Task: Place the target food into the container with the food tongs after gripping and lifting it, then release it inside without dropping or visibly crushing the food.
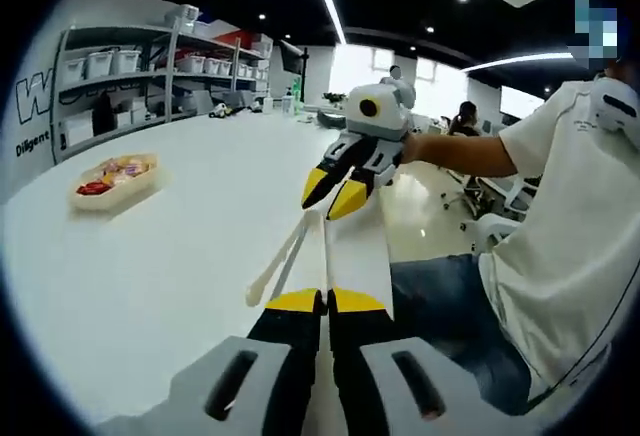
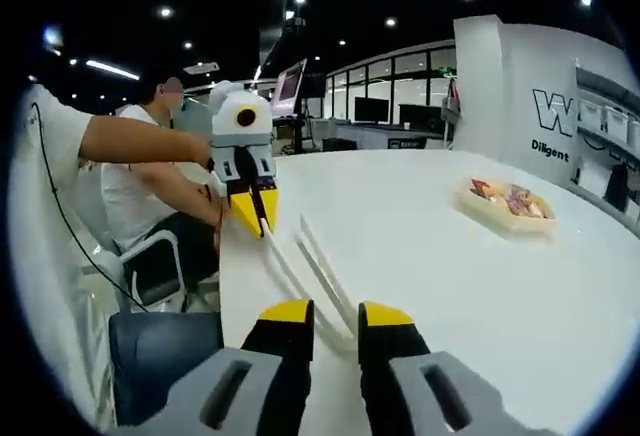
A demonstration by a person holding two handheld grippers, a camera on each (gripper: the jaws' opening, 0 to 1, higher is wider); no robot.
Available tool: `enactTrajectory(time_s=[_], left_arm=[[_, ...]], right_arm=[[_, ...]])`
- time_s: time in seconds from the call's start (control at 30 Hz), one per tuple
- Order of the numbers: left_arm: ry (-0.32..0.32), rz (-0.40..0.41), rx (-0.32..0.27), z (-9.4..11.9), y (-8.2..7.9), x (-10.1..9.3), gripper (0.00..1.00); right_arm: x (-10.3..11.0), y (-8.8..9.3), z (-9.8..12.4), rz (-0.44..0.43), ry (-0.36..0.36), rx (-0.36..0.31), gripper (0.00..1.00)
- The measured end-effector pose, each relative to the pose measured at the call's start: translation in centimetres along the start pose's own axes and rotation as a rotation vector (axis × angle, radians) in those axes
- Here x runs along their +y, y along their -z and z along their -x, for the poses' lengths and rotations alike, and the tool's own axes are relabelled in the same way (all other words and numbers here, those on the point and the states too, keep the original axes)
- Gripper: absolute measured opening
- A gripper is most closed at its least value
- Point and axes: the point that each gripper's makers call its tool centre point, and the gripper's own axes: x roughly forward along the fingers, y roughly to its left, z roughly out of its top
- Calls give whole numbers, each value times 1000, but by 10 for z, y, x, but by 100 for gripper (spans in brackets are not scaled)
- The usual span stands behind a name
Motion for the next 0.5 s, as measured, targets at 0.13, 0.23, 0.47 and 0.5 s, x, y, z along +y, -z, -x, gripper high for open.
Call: enactTrajectory(time_s=[0.13,0.23,0.47,0.5], left_arm=[[-9,3,5,0,1,2,2],[-13,11,9,0,6,4,2],[-29,23,1,-2,12,7,3],[-32,26,2,-2,13,7,3]], right_arm=[[-1,2,1,-18,-1,-14,14],[-3,5,2,-14,13,-15,17],[1,12,4,-25,26,-8,25],[1,12,3,-21,28,-7,26]])
